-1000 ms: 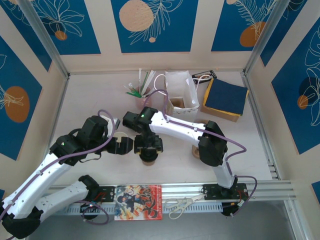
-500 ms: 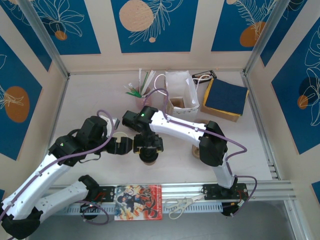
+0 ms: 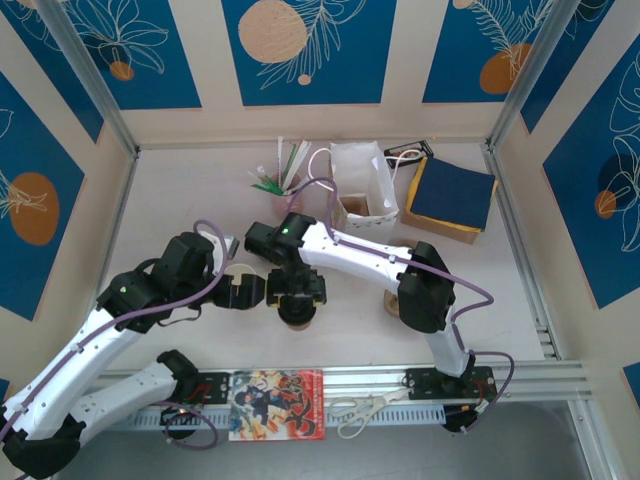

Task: Pack the takeout coffee

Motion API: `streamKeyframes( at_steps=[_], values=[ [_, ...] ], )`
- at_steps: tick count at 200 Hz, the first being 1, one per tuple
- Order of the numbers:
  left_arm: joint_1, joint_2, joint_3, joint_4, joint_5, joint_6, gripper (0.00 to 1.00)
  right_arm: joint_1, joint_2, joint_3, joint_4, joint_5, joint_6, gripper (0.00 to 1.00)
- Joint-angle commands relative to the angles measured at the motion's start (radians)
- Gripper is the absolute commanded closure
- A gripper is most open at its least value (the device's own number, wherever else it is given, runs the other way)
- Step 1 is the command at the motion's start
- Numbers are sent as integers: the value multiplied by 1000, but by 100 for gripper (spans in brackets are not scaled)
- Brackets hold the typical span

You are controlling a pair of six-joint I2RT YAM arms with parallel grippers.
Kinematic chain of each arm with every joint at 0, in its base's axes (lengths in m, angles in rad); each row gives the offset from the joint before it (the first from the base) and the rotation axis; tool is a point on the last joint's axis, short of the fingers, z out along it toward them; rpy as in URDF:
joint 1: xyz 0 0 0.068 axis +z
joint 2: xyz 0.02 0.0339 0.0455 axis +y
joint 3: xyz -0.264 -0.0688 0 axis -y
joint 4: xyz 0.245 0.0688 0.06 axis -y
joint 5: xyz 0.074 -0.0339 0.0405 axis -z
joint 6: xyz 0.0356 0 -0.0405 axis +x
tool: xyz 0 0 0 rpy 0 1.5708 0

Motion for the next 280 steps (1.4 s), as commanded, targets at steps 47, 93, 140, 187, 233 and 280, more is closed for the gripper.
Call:
streamKeyframes(
  at_steps=[47, 93, 140, 187, 233, 280],
  values=[
    [9, -8, -4, -7, 0, -15, 0, 10, -49, -51, 16, -27, 137, 19],
    [9, -11, -7, -9, 2, -12, 0, 10, -74, -59, 32, -10, 229, 19],
    [9, -16, -8, -13, 3, -5, 0, 7, -82, -76, 30, -7, 250, 19],
    [9, -14, -6, -13, 5, -4, 0, 6, -79, -86, 45, -13, 261, 19],
    [9, -13, -5, -13, 7, -4, 0, 5, -82, -98, 55, -12, 268, 20],
    [9, -11, -8, -10, 9, -4, 0, 2, -85, -113, 57, -11, 271, 21]
  ],
)
